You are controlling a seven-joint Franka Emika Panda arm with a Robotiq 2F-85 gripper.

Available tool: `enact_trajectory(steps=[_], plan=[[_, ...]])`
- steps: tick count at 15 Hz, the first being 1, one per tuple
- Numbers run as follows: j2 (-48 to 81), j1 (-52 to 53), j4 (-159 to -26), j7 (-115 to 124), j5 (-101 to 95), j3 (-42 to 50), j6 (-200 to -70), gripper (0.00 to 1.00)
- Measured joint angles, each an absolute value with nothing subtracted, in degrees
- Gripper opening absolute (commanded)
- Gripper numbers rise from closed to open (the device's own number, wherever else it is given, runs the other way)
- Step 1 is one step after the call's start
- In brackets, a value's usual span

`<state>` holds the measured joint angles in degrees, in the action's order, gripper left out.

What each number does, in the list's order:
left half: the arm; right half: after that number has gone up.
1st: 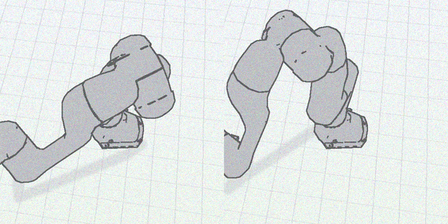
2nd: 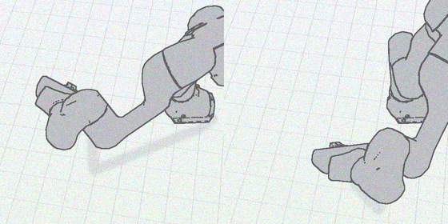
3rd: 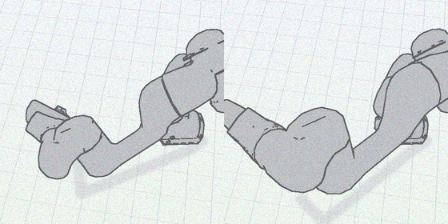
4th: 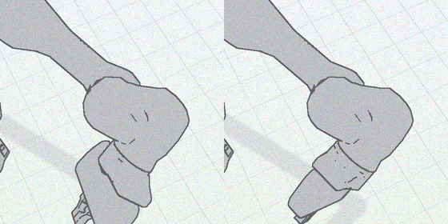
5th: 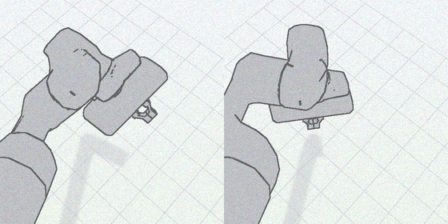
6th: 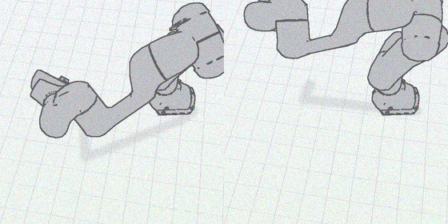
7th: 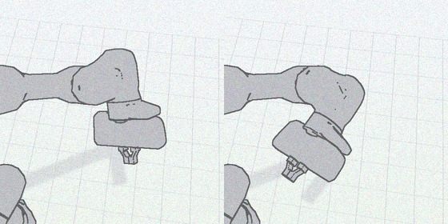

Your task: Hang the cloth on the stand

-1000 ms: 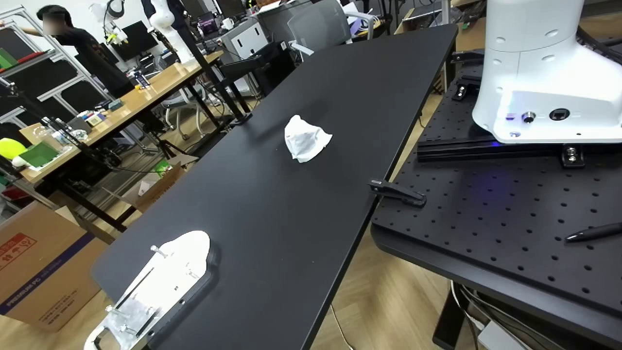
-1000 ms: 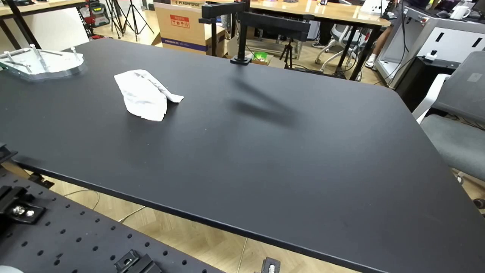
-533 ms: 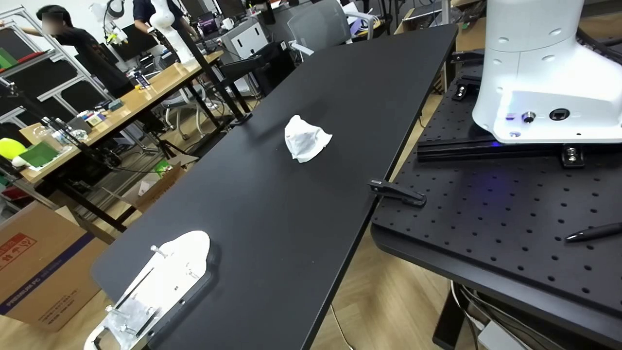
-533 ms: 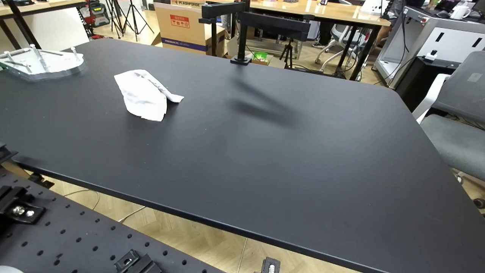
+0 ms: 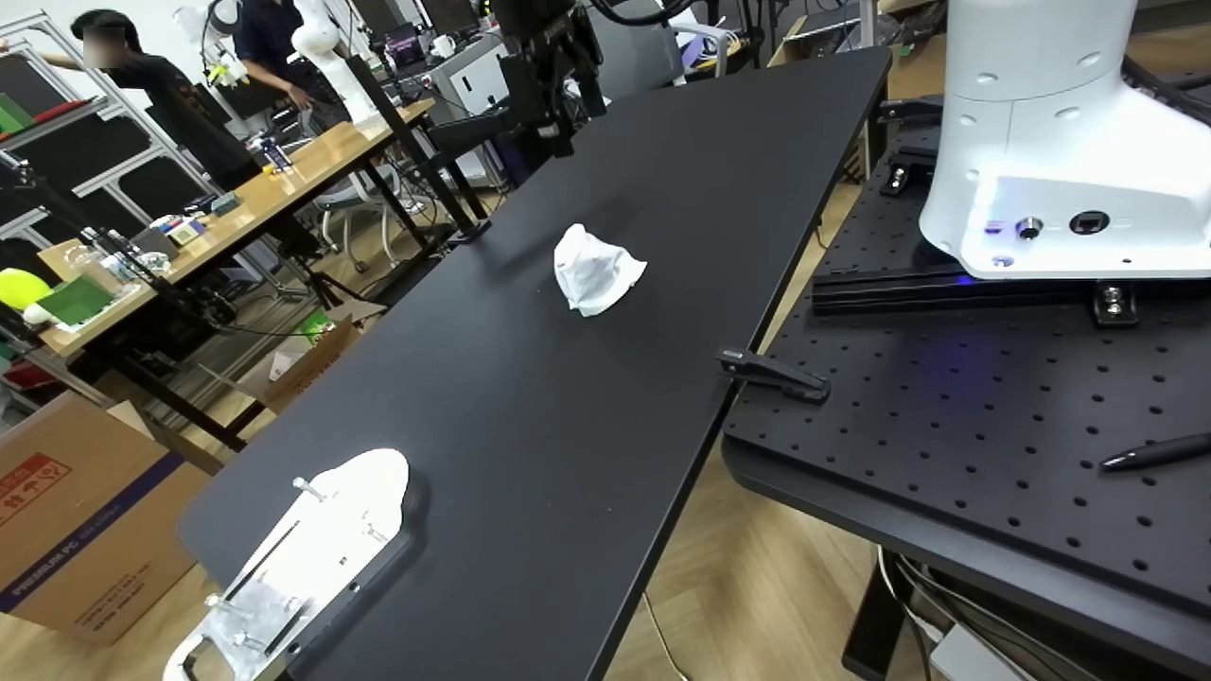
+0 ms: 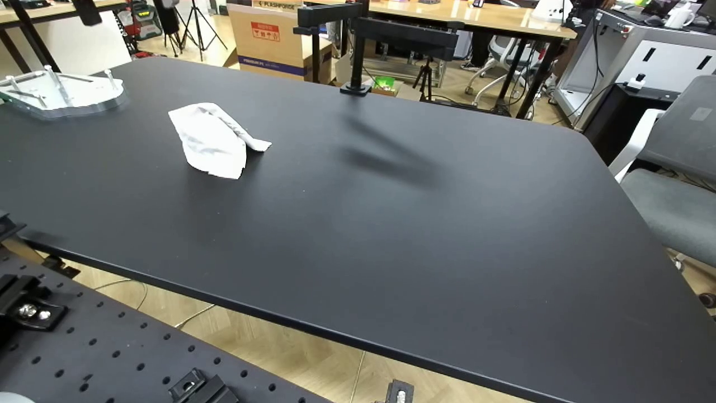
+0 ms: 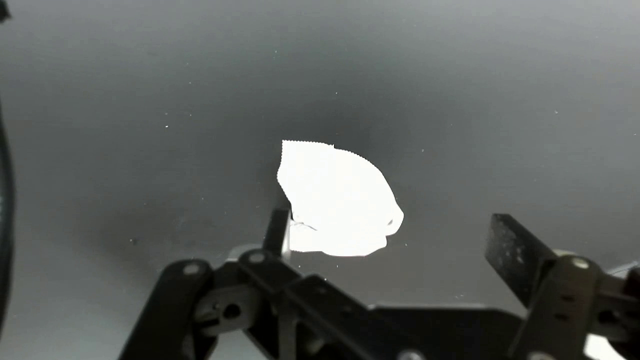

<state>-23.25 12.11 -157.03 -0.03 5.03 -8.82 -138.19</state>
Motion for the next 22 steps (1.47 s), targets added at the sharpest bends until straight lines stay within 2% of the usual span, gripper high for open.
enact_trajectory(steps=[8,13,22], plan=[[-20.19,9.76,-157.06,1.38,4.30,-8.85,-139.98,1.00],[-9.93,6.44,-156.75,3.57,0.99,-8.84,-146.58,1.00],[6.58,7.63,-149.30,8.18,-0.95,-9.14,-155.57,1.00]])
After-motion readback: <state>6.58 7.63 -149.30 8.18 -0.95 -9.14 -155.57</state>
